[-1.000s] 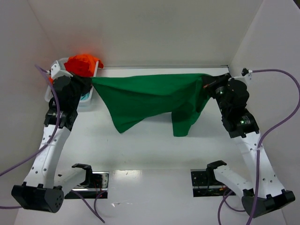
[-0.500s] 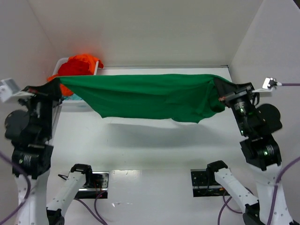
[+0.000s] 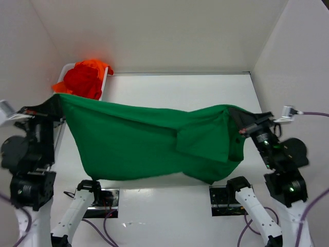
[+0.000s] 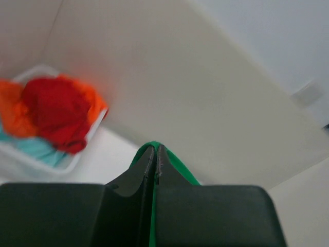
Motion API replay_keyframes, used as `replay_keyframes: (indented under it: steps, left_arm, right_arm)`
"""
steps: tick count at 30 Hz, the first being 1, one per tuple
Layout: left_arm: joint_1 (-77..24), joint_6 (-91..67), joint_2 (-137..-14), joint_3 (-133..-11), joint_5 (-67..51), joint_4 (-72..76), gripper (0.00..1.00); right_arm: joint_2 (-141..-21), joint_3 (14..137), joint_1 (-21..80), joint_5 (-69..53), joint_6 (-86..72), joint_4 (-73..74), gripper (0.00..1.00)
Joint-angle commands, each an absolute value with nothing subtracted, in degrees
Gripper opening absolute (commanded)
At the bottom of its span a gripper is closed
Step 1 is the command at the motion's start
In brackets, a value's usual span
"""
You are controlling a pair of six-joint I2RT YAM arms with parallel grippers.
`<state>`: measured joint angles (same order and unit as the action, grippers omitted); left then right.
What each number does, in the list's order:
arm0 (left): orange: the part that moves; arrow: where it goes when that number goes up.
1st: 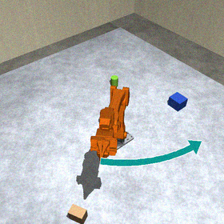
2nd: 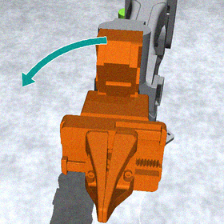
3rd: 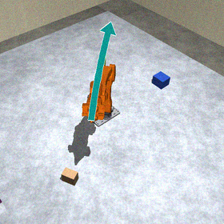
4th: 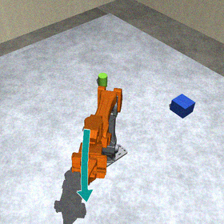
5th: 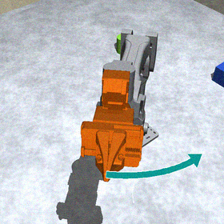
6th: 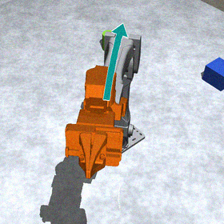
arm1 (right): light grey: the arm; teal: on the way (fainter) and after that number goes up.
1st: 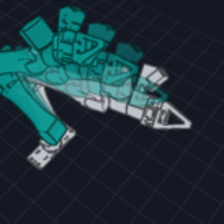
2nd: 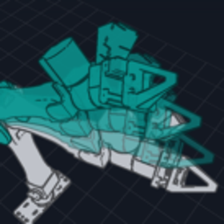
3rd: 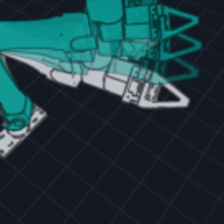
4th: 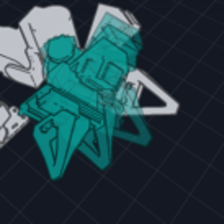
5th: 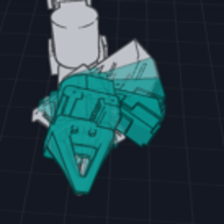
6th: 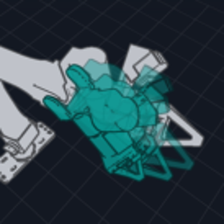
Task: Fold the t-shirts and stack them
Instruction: Flatten out the tshirt
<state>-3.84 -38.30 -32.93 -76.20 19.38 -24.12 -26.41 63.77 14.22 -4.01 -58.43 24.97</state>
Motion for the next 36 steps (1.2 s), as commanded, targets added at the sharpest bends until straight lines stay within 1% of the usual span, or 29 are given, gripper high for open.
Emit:
replay_keyframes:
  steps: [1,2,5,8,11,16,21,25,26,27,29,30,32,33,36]
  left_arm:
    - [-3.87,-41.74,-35.77,-66.21,17.23,-22.87,0.0]
    - [-3.87,-42.71,-35.77,-63.57,16.62,-21.98,0.0]
    - [-3.87,-44.29,-36.56,-55.5,16.61,-20.3,0.0]
    - [-3.87,-44.82,-39.45,-50.55,16.61,-16.8,0.0]
    - [-3.87,-44.82,-44.72,-46.5,16.61,-13.19,0.0]
    - [-3.87,-45.88,-57.73,-46.57,18.45,-8.71,0.0]
    - [-3.87,-46.41,-69.05,-48.6,19.16,-4.84,0.0]
    - [-3.87,-46.41,-75.57,-51.32,19.16,-2.91,0.0]
    - [-3.87,-46.41,-77.33,-51.33,19.16,-2.9,0.0]
    - [-3.87,-46.41,-77.95,-52.02,19.16,-2.2,0.0]
    - [-3.87,-45.88,-78.83,-52.03,18.64,-1.59,0.0]
    - [-3.87,-45.88,-78.84,-52.03,18.63,-1.58,0.0]
    - [-3.87,-45.35,-79.45,-52.56,18.63,-1.58,0.0]
    - [-3.87,-44.83,-79.45,-52.56,18.63,-1.58,0.0]
    - [-3.87,-44.82,-79.45,-52.56,18.63,-1.05,0.0]
  right_arm:
    - [-27.42,53.64,13.8,-3.34,-61.52,25.67,0.0]
    - [-27.94,48.74,13.8,-2.82,-62.39,24.53,0.0]
    - [-30.57,40.29,13.8,-0.28,-62.92,20.14,0.0]
    - [-32.86,34.3,13.8,2.18,-63.46,14.25,0.0]
    - [-37.95,31.82,13.8,4.82,-63.46,9.68,0.0]
    - [-49.8,31.82,11.87,7.9,-61.0,3.26,0.0]
    - [-57.47,32.96,10.46,11.86,-58.54,-2.02,0.0]
    - [-65.02,37.16,10.46,13.01,-54.85,-4.39,0.0]
    - [-68.43,37.96,10.46,12.14,-52.67,-4.39,0.04]
    - [-70.12,38.93,10.46,11.43,-51.25,-4.39,0.09]
    - [-73.46,43.05,10.46,10.29,-49.14,-2.03,0.12]
    - [-76.17,44.28,10.46,10.28,-46.78,-0.89,0.17]
    - [-77.86,47.1,10.46,10.28,-44.48,1.75,0.2]
    - [-78.48,47.63,10.46,10.28,-42.91,2.63,0.2]
    - [-77.88,48.25,9.93,10.89,-42.28,5.09,0.29]
